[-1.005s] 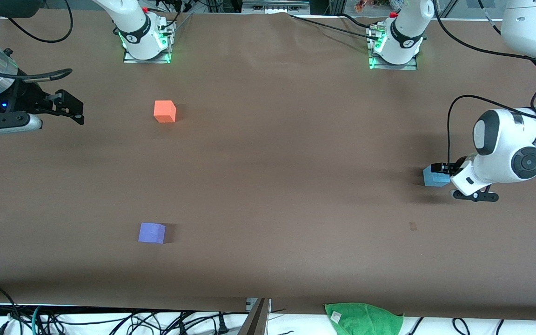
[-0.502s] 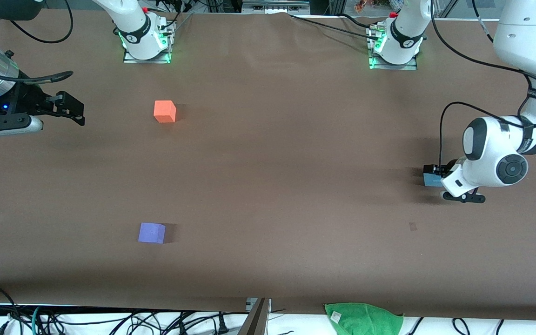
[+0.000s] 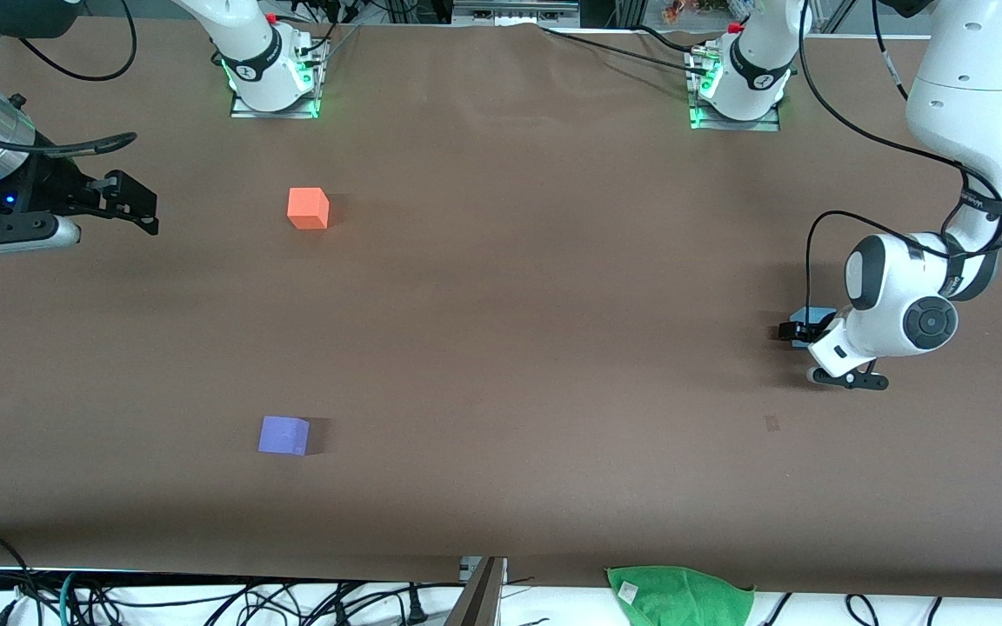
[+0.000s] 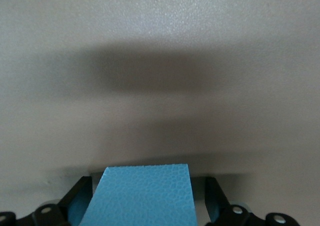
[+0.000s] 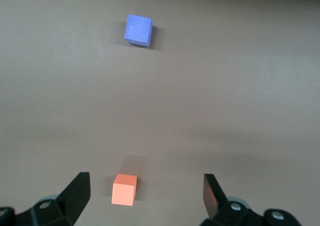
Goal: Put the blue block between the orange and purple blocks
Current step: 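Carry the light-blue cube with the left gripper toward the table middle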
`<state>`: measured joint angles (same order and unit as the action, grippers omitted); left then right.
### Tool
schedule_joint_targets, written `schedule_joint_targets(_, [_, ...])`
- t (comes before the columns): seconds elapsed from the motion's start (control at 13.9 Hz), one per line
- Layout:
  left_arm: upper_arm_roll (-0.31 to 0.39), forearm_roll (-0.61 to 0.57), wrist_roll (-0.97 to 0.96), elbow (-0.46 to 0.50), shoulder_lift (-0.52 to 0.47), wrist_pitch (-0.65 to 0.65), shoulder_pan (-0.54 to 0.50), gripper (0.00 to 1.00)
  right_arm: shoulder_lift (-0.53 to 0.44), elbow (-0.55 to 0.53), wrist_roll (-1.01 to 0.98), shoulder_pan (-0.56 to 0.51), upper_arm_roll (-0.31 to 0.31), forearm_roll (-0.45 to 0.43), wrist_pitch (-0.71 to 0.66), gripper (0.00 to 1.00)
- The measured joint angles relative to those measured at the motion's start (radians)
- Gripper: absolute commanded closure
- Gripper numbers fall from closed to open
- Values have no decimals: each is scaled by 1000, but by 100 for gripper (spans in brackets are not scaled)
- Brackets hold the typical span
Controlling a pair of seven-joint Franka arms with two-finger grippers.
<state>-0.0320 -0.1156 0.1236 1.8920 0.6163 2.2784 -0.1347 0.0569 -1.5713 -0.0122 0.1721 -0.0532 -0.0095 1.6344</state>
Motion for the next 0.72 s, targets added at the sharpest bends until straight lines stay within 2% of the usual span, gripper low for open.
schedule_joint_targets(0.14, [-4,0,0,-2,-10,-31,0,1,0,0,0,0,0,0,0,0])
schedule_joint_targets(0.29, [-5,0,0,-3,-27,-63,0,11,0,0,0,0,0,0,0,0])
schedule_joint_targets(0.36, [-6,0,0,-3,-33,-72,0,23,0,0,0,0,0,0,0,0])
schedule_joint_targets(0.57, [-6,0,1,-3,-37,-80,0,70,0,0,0,0,0,0,0,0])
schedule_joint_targets(0.72, [-6,0,1,-3,-38,-81,0,91,0,0,0,0,0,0,0,0])
